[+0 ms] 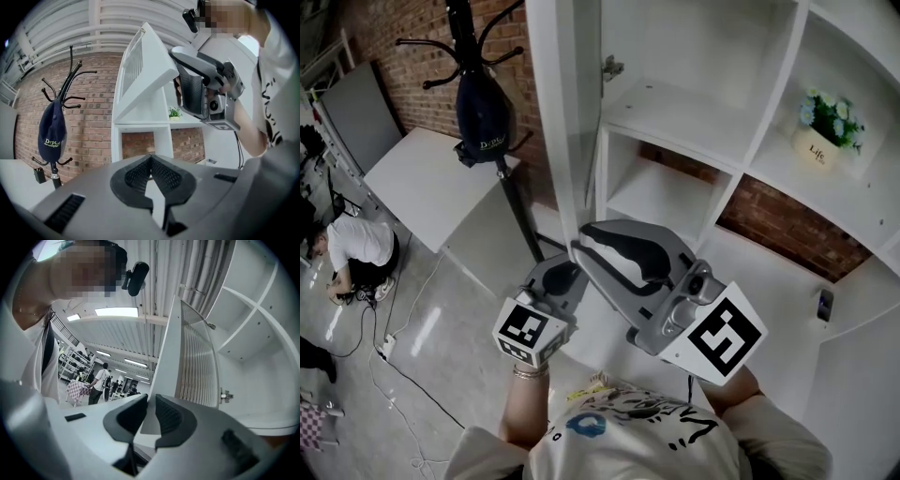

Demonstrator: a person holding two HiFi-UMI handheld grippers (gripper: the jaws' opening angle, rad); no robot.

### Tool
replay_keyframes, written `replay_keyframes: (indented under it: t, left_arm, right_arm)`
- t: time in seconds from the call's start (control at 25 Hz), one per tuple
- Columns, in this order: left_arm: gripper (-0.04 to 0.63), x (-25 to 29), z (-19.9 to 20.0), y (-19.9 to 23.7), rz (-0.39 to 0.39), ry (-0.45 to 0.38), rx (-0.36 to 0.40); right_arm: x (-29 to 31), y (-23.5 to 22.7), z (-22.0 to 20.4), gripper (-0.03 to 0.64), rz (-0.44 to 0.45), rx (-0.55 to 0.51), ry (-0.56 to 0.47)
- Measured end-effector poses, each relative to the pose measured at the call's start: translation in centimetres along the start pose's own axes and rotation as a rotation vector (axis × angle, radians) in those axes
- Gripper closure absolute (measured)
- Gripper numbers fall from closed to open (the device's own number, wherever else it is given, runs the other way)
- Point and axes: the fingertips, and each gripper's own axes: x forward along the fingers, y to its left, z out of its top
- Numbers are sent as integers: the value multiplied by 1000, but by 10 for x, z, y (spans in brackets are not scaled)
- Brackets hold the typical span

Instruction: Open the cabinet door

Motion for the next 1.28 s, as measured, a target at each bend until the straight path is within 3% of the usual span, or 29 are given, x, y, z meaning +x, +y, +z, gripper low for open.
replay_keyframes:
  t: [0.56, 0.84, 1.28]
  left_arm:
    - [581, -40, -11, 36, 148, 22, -17]
    - [581, -52, -10, 46, 192, 14, -11]
    - [580, -62, -15, 51, 231, 38, -26]
  right_arm:
    - [37, 13, -4, 566, 115, 39, -53]
    - [55, 15, -21, 568, 164, 62, -25]
    - [76, 9, -50, 577, 171, 123, 33]
